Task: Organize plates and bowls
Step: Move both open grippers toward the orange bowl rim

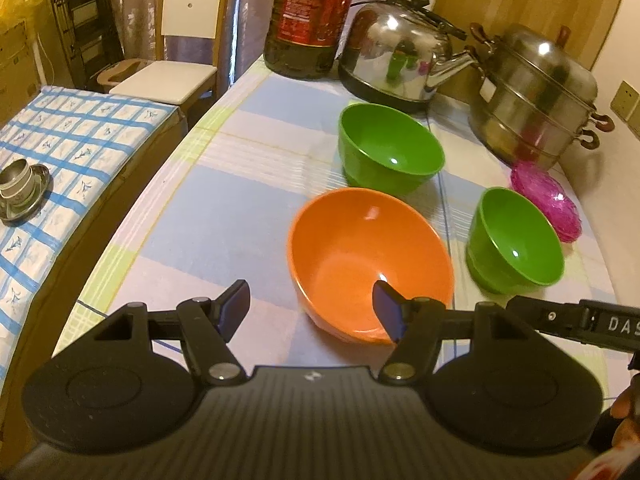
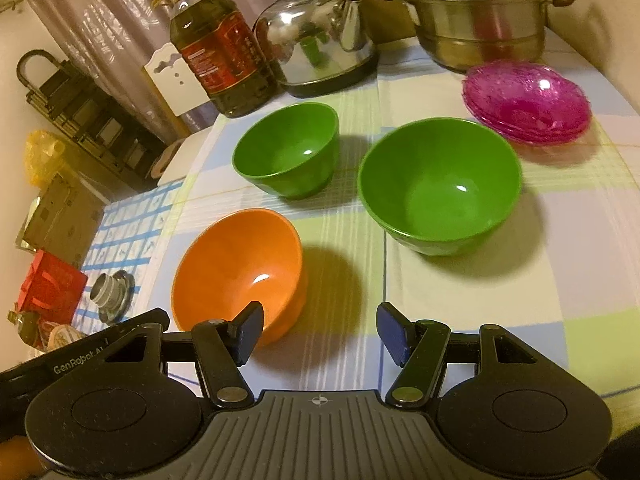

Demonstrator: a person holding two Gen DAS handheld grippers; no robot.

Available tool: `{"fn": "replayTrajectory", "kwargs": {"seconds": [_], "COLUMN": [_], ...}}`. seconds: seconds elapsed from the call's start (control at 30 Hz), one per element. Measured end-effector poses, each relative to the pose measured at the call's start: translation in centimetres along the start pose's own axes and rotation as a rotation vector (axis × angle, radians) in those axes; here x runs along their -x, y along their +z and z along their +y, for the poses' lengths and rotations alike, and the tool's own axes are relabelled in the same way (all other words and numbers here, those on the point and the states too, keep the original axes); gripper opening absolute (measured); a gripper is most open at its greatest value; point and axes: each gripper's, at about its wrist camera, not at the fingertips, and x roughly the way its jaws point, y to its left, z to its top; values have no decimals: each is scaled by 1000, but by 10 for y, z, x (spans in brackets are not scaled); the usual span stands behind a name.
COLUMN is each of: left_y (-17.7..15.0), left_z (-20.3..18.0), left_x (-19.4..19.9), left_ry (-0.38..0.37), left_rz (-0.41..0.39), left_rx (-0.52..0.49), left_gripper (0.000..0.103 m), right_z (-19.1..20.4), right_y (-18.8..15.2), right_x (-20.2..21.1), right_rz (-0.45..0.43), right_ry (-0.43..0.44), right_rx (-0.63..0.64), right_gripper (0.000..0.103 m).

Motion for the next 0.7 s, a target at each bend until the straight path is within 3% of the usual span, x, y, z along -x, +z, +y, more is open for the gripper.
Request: {"fn": "replayTrajectory", "kwargs": {"seconds": [0.2,0.43,0.6,0.7], "left_y": [6,10,9,12], "left_z": [12,20,24,24], "left_x": [-14,-28,-39,-44], "left_ry": [3,-11,-10,-18], "left_rz": [9,23,39,40], "left_rx": [26,39,52,56], "left_gripper": [64,55,55,52], "right_z": [7,11,14,15], "right_y": [4,7,11,13], "right_x": [-17,-38,-51,-59], "right_rz": [7,30,37,44], "right_ry": [29,10,6,0], "right_rx": [14,20,29,38], "right_gripper": [63,63,63,57]}}
